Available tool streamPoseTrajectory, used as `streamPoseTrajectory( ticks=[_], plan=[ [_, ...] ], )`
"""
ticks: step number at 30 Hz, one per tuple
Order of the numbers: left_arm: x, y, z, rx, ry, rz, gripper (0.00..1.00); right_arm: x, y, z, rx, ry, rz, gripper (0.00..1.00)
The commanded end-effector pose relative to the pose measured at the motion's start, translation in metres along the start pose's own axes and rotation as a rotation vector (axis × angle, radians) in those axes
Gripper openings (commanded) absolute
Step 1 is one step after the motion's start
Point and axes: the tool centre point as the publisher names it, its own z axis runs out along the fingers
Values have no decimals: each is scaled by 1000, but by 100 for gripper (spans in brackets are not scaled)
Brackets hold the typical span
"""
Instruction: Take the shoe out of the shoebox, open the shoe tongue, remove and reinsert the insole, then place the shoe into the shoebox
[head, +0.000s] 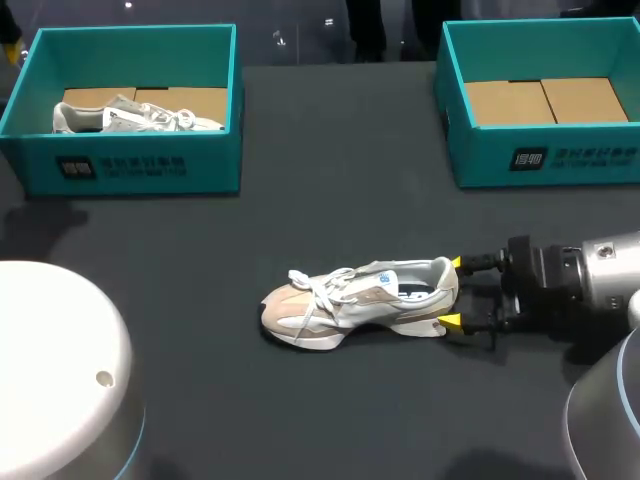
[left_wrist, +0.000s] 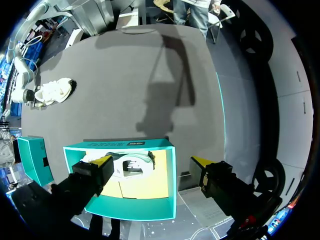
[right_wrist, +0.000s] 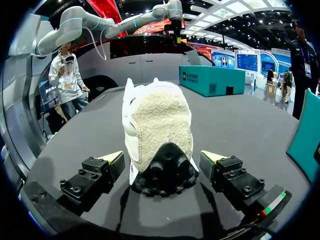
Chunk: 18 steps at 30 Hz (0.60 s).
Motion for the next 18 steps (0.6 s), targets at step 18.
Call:
streamPoseTrajectory(
  ticks=[18],
  plan=[
    [0, -1, 0, -1, 2, 1, 100, -1, 3, 27, 2, 50, -11, 100]
  ],
)
